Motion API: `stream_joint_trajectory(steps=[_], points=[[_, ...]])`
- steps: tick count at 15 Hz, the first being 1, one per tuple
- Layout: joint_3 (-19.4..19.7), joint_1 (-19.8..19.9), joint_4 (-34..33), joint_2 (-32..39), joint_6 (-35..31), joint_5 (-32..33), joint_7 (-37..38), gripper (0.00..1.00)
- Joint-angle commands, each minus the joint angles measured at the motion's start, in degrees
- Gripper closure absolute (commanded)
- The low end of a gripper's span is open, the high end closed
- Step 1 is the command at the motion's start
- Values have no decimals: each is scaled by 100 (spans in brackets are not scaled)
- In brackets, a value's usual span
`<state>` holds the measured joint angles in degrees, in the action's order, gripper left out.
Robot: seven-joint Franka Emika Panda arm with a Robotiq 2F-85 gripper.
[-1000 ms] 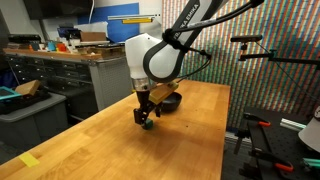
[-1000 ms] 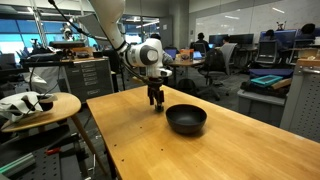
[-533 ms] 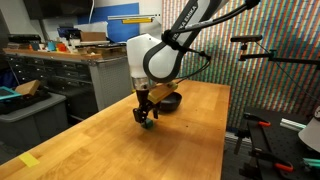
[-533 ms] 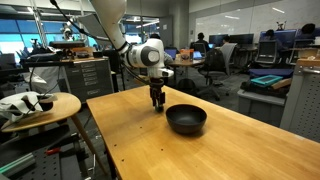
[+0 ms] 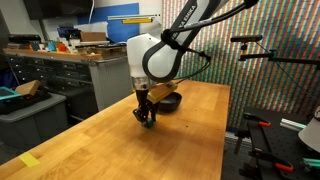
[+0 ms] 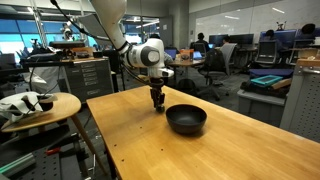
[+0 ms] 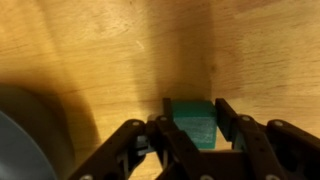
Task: Put the green block inside the bowl
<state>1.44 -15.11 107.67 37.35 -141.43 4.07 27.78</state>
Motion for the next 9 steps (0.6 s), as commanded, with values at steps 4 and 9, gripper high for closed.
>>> stream_joint_trajectory(steps=[4, 9], points=[[22, 72, 25, -139, -36, -103, -126, 79], [142, 199, 110, -419, 13, -85, -143, 79]])
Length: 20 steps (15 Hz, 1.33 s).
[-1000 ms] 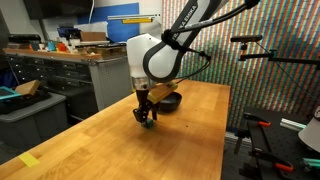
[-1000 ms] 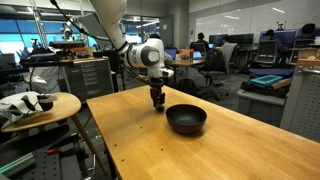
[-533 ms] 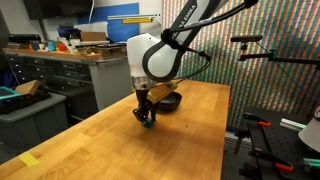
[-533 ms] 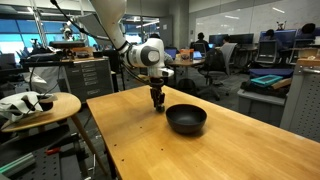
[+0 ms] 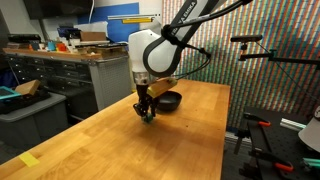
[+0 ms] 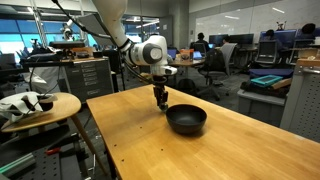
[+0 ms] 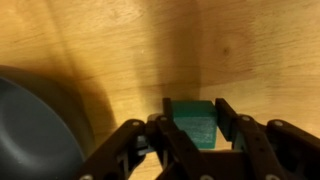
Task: Put the green block inside the bowl
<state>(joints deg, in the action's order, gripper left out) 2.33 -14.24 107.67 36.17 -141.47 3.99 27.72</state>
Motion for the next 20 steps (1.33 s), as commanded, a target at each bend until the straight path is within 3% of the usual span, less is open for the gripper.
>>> stream_joint_trajectory(steps=[1, 13, 20], points=[[91, 152, 132, -388, 14, -65, -139, 79], [453, 732, 577, -1470, -29, 57, -145, 79], [605, 916, 1030, -1699, -50, 170, -97, 79]])
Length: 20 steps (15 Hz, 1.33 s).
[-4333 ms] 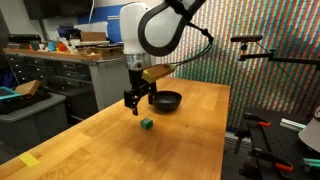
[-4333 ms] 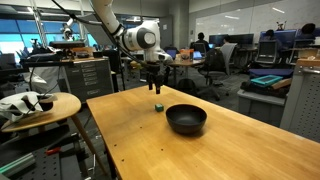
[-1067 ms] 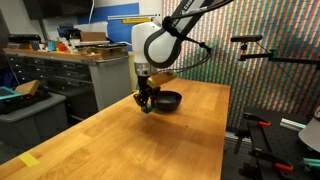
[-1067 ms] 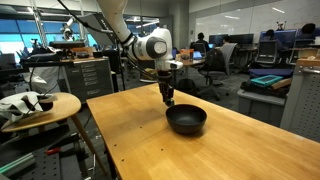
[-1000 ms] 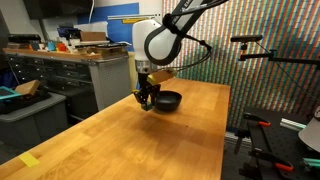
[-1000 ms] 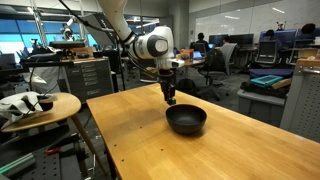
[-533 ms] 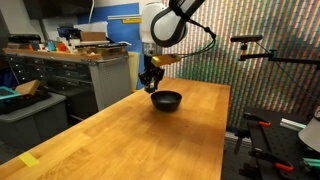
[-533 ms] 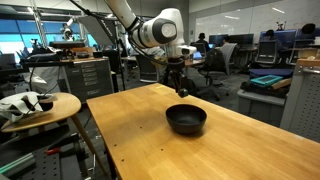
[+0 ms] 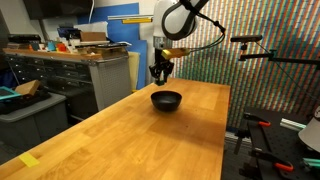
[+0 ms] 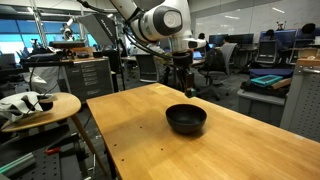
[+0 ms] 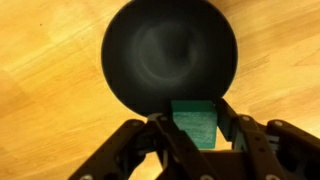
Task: Put the green block inside the bowl
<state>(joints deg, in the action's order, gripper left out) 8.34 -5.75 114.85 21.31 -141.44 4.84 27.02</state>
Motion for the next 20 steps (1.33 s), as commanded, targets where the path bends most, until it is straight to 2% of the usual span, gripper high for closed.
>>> stream_joint_trajectory(steps=[1, 20], points=[[-11, 85, 359, -176, -62, 77, -39, 79], [46, 16, 380, 869, -650, -15, 31, 79]])
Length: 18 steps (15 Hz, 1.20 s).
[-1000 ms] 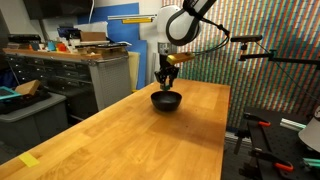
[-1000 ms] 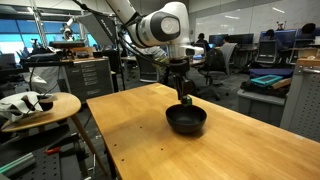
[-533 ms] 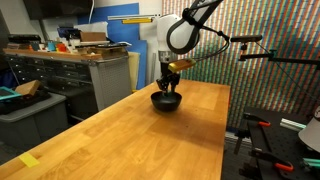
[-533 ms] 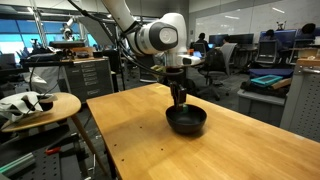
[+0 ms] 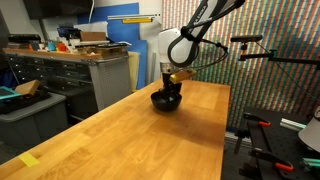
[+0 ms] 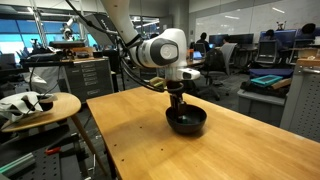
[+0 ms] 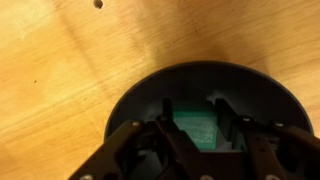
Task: Put the green block inside the bowl
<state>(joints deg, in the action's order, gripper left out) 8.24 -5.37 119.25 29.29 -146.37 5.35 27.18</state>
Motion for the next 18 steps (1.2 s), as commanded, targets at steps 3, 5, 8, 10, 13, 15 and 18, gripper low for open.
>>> stream_joint_trajectory(steps=[3, 5, 8, 10, 13, 15, 18], points=[[107, -20, -78, 31, -206, -68, 12, 22], [156, -9, -92, -37, -215, -55, 7, 5], [273, 11, -146, -160, -171, -17, 17, 0], [325, 65, -208, -279, -70, -33, -28, 0], [296, 235, -271, -581, 114, -117, -225, 0], [238, 360, -300, -800, 268, -157, -397, 0], [198, 493, -327, -1126, 492, -131, -688, 0]])
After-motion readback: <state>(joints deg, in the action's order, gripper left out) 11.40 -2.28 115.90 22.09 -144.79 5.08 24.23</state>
